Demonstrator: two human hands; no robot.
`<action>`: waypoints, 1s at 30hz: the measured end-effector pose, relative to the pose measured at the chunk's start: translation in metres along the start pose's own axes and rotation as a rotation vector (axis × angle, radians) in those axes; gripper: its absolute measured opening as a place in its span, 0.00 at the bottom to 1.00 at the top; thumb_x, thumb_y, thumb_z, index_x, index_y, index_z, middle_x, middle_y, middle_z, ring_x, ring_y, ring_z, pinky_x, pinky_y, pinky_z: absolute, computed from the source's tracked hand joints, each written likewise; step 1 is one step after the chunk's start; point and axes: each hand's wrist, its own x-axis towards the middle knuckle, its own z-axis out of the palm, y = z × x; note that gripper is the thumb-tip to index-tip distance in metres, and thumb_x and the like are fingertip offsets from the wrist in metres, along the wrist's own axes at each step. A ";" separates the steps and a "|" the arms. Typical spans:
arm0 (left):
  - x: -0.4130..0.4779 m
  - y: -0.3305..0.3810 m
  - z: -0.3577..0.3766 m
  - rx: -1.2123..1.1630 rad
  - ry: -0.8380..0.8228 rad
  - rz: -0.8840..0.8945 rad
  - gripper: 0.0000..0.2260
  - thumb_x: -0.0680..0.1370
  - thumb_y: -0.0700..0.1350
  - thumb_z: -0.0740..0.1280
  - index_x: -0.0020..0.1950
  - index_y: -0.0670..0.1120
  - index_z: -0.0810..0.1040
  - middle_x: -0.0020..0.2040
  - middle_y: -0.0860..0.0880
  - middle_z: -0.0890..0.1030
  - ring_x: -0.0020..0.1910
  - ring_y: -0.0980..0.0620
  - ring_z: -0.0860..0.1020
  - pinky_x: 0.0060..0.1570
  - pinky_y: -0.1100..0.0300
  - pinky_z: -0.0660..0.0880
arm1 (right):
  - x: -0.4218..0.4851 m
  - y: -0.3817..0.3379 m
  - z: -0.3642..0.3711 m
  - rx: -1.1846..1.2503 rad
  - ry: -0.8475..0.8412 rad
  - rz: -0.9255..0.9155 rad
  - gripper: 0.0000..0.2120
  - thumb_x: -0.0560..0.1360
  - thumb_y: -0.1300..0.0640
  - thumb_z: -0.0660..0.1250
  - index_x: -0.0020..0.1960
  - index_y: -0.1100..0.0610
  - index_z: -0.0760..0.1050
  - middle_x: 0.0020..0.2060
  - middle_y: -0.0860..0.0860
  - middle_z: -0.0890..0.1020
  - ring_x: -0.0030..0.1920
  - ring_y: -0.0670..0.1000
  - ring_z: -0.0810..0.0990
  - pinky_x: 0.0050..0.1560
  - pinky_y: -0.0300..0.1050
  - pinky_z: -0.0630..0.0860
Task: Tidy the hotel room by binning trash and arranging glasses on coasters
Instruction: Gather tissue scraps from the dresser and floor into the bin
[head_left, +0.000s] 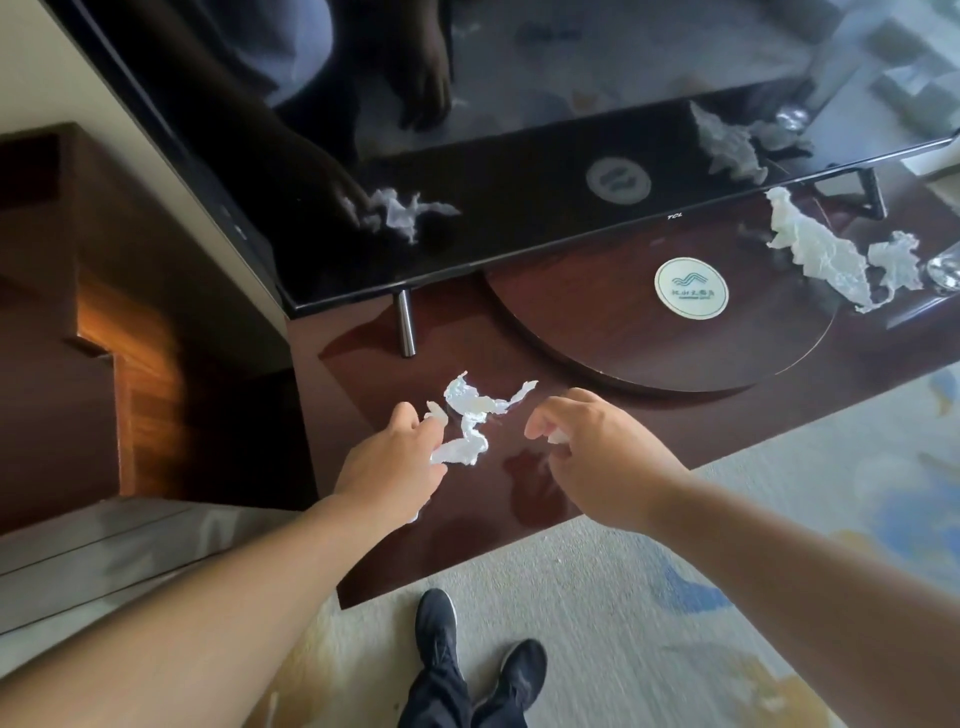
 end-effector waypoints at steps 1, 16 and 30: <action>0.000 -0.001 -0.001 -0.008 -0.010 0.006 0.09 0.77 0.49 0.63 0.55 0.51 0.69 0.48 0.52 0.65 0.35 0.46 0.71 0.35 0.56 0.68 | 0.001 -0.001 0.001 -0.001 -0.002 -0.001 0.15 0.73 0.64 0.58 0.52 0.47 0.76 0.50 0.42 0.72 0.50 0.44 0.73 0.49 0.38 0.70; -0.020 -0.007 -0.064 -0.169 0.110 0.140 0.12 0.72 0.40 0.58 0.52 0.56 0.68 0.39 0.55 0.73 0.37 0.48 0.74 0.33 0.57 0.65 | 0.010 -0.036 -0.018 -0.031 0.012 -0.073 0.16 0.74 0.63 0.58 0.54 0.48 0.77 0.52 0.43 0.74 0.53 0.46 0.75 0.51 0.39 0.73; -0.010 -0.001 -0.113 -0.204 0.211 0.183 0.16 0.73 0.56 0.56 0.32 0.46 0.65 0.33 0.50 0.70 0.32 0.52 0.71 0.28 0.58 0.63 | -0.004 -0.054 -0.057 -0.083 0.109 -0.062 0.15 0.75 0.63 0.59 0.55 0.48 0.76 0.52 0.45 0.74 0.53 0.47 0.74 0.51 0.41 0.72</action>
